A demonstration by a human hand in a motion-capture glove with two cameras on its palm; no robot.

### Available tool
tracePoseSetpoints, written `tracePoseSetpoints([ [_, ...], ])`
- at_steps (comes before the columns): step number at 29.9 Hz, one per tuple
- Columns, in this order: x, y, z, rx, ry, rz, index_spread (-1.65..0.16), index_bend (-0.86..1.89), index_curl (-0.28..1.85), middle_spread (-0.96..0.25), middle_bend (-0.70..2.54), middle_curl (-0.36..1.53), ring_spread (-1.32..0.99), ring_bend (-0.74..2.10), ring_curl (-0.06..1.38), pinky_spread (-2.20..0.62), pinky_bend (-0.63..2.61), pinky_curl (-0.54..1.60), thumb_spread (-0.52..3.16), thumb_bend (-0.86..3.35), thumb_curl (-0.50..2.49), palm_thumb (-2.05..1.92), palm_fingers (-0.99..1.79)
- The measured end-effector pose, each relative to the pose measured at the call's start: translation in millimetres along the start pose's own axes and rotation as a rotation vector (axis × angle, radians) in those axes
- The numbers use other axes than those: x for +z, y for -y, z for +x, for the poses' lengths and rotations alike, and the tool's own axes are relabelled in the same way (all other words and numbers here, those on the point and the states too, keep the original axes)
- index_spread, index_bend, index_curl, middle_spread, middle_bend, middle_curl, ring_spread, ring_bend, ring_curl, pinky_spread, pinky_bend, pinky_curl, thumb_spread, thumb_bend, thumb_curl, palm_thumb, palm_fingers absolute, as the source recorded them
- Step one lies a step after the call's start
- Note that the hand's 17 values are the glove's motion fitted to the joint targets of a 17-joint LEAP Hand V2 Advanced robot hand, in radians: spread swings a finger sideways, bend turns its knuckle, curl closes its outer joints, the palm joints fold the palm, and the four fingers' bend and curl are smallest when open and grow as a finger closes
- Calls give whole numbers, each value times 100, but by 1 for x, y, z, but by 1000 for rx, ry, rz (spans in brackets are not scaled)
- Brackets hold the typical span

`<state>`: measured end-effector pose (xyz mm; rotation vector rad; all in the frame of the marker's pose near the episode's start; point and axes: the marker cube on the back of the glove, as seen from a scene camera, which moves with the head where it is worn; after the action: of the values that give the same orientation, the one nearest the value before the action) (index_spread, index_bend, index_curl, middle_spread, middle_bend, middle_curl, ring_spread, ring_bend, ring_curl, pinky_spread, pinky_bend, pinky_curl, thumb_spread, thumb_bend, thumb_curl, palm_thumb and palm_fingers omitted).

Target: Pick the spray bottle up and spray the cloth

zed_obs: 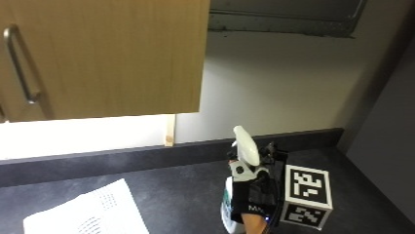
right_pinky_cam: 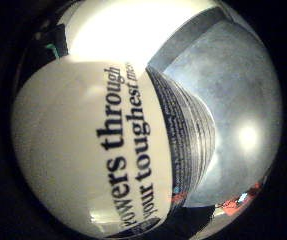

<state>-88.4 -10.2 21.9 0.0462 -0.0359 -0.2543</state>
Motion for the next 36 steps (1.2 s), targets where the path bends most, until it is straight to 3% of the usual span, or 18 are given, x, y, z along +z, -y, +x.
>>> tracePoseSetpoints([
  [11,88,-49,-12,1,71,-243,-14,23,58,-6,38,57,-9,37,49,1,21,36,83,-1,69,121,113],
  [25,115,-50,-10,47,-49,-339,-14,21,60,-6,37,59,-9,38,51,0,21,40,81,-1,71,120,114],
  [30,135,-41,5,198,-227,-415,-14,20,61,-7,37,60,-9,40,52,0,22,41,80,-1,71,120,116],
  [36,173,-39,42,523,-517,-562,-14,19,61,-6,38,61,-10,43,53,0,25,43,78,-2,71,118,119],
])
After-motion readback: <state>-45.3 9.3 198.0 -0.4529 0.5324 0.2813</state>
